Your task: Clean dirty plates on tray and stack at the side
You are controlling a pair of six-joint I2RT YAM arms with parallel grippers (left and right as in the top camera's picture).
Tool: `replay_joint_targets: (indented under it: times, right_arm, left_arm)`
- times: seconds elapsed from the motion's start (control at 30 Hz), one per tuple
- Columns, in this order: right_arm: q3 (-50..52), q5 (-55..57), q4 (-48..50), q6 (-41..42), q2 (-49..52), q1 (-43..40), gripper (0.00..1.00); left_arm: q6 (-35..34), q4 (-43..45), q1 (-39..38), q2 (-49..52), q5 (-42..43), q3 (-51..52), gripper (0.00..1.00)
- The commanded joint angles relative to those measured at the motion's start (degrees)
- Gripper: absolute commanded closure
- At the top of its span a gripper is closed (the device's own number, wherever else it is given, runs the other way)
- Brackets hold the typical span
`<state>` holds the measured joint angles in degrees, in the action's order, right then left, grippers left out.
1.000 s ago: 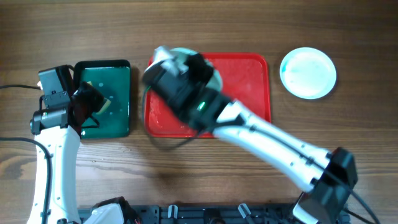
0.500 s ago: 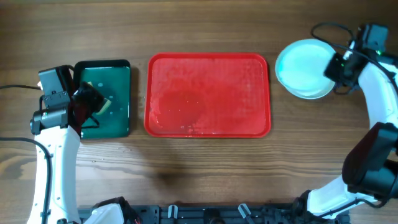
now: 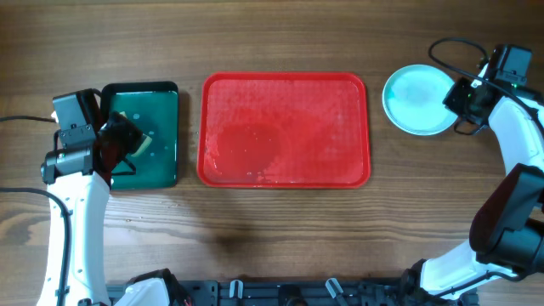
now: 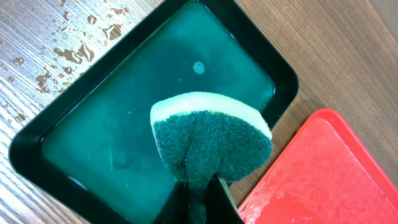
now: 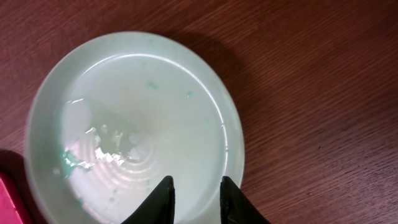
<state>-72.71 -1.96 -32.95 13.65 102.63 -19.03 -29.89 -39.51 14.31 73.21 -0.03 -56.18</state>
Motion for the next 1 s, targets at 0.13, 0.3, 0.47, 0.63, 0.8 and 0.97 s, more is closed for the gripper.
replay_joint_targets:
  times: [0.13, 0.3, 0.47, 0.63, 0.8, 0.97]
  right_arm:
    - [-0.07, -16.70, -2.47, -0.20, -3.10, 3.80, 0.85]
    - [-0.07, -18.62, -5.42, -0.13, -9.94, 14.73, 0.84]
    - [-0.07, -16.46, -5.66, 1.49, -16.35, 27.61, 0.80]
    - [-0.07, -7.39, -5.66, 5.09, -21.00, 38.47, 0.75]
    - [-0.09, -2.67, -5.88, 7.32, -26.67, 46.84, 0.73]
    - [-0.09, 5.79, -10.60, 7.37, -37.13, 52.15, 0.73]
  left_arm:
    - [-0.59, 2.45, 0.20, 3.32, 0.63, -0.07, 0.96]
    - [-0.57, 6.51, 1.11, 9.66, 0.44, -0.07, 0.95]
    - [-0.57, 9.64, 2.84, 15.63, 0.44, -0.07, 0.93]
    - [-0.57, 9.77, 3.02, 18.29, 0.68, -0.07, 0.80]
    - [-0.57, 10.03, 3.02, 18.32, 0.68, -0.07, 0.72]
    - [-0.57, 10.12, 3.02, 12.04, 2.89, -0.09, 0.70]
